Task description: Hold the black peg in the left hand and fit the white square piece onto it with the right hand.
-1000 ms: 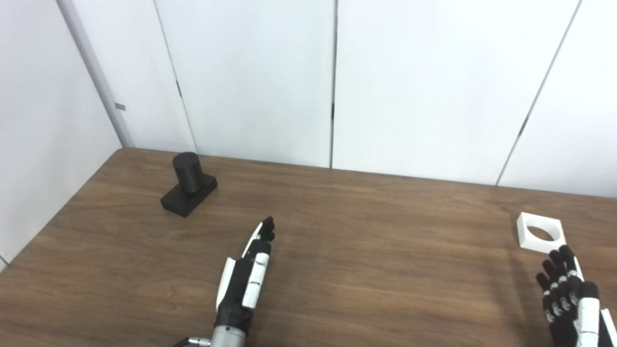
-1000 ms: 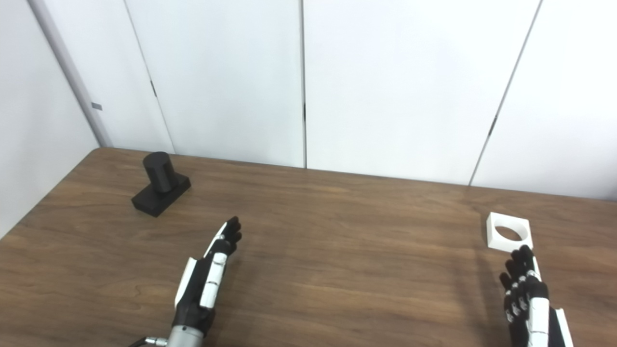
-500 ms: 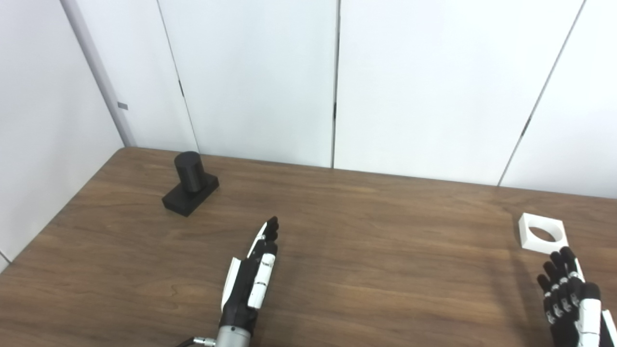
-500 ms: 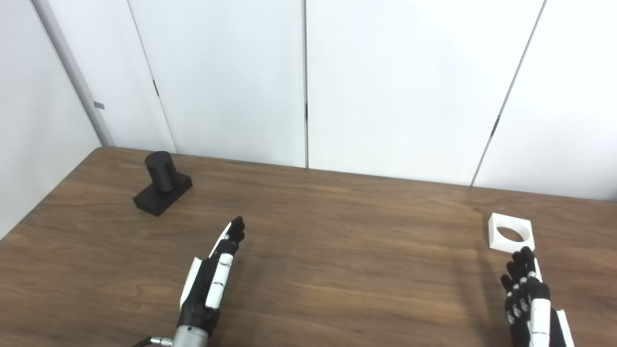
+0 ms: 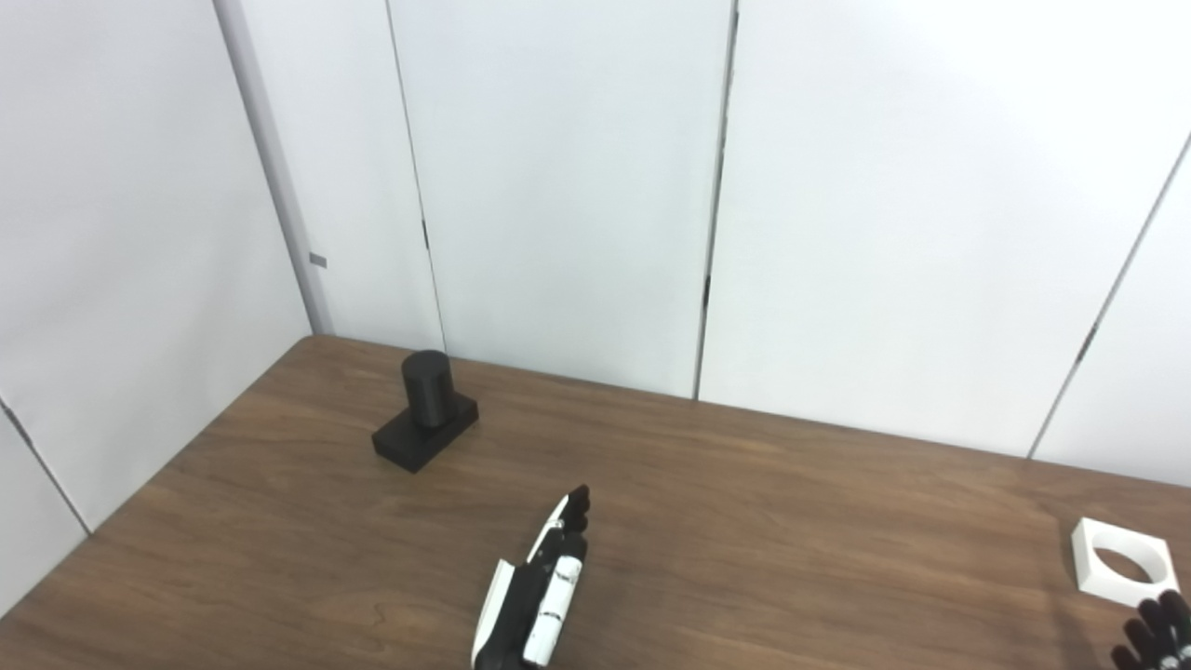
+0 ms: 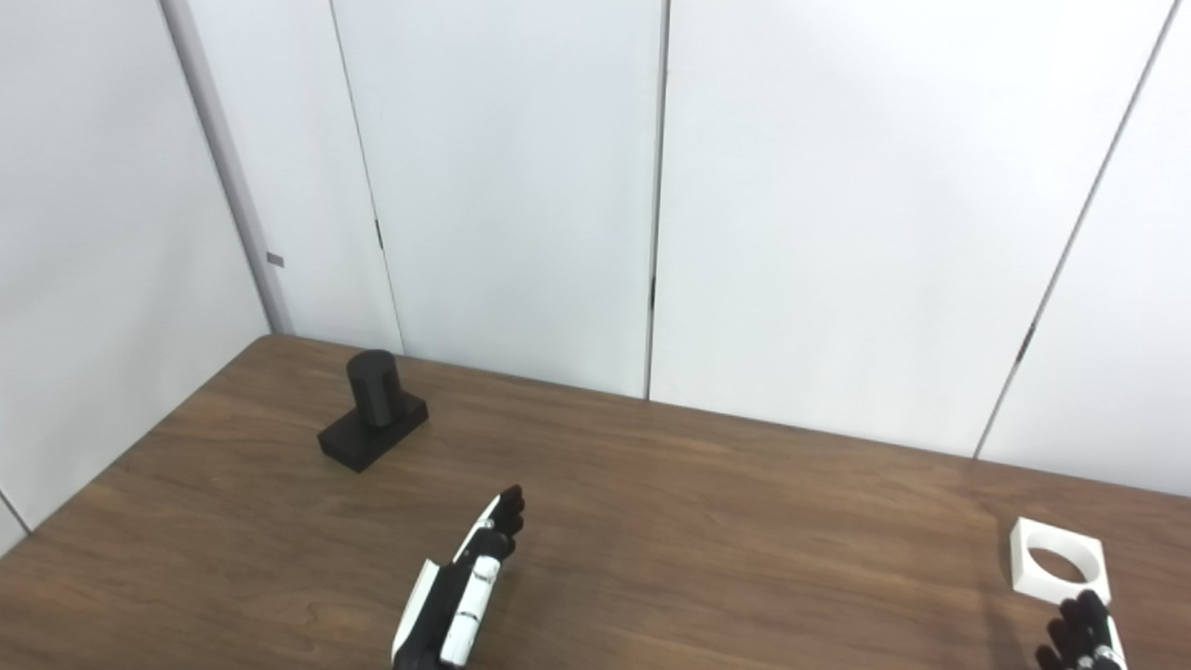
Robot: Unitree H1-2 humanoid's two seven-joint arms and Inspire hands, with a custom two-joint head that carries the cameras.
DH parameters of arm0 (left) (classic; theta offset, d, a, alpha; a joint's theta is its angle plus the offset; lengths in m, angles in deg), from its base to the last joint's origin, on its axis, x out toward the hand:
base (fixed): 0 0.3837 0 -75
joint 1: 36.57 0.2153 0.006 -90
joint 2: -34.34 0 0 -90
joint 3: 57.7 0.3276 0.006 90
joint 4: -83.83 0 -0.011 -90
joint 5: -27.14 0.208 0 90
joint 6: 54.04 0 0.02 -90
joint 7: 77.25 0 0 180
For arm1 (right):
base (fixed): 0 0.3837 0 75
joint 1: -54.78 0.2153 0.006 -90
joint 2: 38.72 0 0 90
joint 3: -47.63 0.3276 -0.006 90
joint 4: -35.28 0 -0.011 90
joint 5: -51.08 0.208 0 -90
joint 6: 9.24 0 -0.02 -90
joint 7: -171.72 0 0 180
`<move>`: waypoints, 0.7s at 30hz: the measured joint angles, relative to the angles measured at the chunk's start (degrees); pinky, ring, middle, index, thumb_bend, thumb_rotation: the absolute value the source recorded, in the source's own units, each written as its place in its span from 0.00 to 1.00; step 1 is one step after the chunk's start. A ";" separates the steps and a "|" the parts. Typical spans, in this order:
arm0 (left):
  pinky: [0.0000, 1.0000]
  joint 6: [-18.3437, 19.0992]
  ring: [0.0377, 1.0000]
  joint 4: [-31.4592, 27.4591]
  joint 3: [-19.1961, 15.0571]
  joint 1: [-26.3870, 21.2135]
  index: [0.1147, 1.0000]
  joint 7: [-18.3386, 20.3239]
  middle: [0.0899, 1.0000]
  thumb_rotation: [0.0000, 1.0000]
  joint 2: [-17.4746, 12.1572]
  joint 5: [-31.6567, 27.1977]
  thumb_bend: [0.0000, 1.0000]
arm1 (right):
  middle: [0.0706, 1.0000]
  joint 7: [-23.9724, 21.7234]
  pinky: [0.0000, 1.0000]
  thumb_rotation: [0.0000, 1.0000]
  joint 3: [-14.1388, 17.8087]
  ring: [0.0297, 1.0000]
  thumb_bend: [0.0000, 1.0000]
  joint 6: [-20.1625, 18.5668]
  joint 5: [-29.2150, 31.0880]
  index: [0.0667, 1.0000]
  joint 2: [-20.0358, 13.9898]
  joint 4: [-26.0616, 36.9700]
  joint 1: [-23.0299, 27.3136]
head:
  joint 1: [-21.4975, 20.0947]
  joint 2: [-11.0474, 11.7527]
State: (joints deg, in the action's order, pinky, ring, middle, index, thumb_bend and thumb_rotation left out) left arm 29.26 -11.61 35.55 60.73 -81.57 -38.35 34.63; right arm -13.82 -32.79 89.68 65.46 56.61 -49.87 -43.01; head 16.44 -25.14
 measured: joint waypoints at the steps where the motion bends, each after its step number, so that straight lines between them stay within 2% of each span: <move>1: 0.97 -0.13 0.96 0.05 0.00 -0.01 0.96 0.00 0.97 1.00 0.03 -0.01 0.54 | 0.99 -0.03 1.00 1.00 0.00 1.00 0.75 0.10 0.00 1.00 -0.09 -0.12 0.07 | 0.17 0.26; 10: 0.97 -0.58 0.97 0.28 0.01 -0.09 0.97 -0.12 0.97 0.99 0.25 0.48 0.56 | 0.98 -0.75 1.00 1.00 -0.02 1.00 0.82 0.41 -0.05 1.00 -0.77 -0.72 0.42 | 0.53 0.18; 11: 0.96 -0.56 0.97 0.27 0.00 -0.09 0.97 -0.16 0.97 0.97 0.29 0.85 0.53 | 0.98 -0.78 1.00 1.00 -0.02 1.00 0.82 0.42 -0.06 1.00 -0.79 -0.75 0.44 | 0.18 0.18; 14: 0.97 0.45 0.97 -0.29 -0.08 -0.01 0.96 -0.23 0.97 0.84 0.28 2.01 0.51 | 0.98 -0.80 1.00 1.00 -0.02 1.00 0.81 0.53 -0.06 1.00 -0.78 -0.84 0.54 | -0.18 0.18; 15: 0.97 2.12 0.97 -0.77 -0.06 0.20 0.96 -0.26 0.97 0.81 0.30 2.36 0.51 | 0.97 -0.81 1.00 1.00 -0.02 1.00 0.81 0.68 -0.05 1.00 -0.76 -0.87 0.65 | -0.35 0.09; 17: 0.98 4.53 0.97 -1.76 -0.12 0.77 0.97 -0.18 0.97 0.70 0.25 3.48 0.52 | 0.97 -0.81 1.00 1.00 -0.01 1.00 0.78 0.77 0.02 1.00 -0.71 -0.90 0.77 | -0.09 -0.26; 21: 0.92 11.30 0.96 -9.90 -1.17 1.61 0.98 0.29 0.97 0.52 -0.42 6.89 0.57 | 0.98 -0.80 1.00 1.00 0.04 1.00 0.77 0.76 0.07 1.00 -0.53 -0.76 0.91 | 0.09 -0.35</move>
State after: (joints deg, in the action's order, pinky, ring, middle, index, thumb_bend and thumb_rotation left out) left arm 40.56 -21.51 34.38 62.34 -81.28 -38.77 41.51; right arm -14.61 -32.75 90.44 65.53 56.08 -50.63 -42.10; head 16.52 -25.49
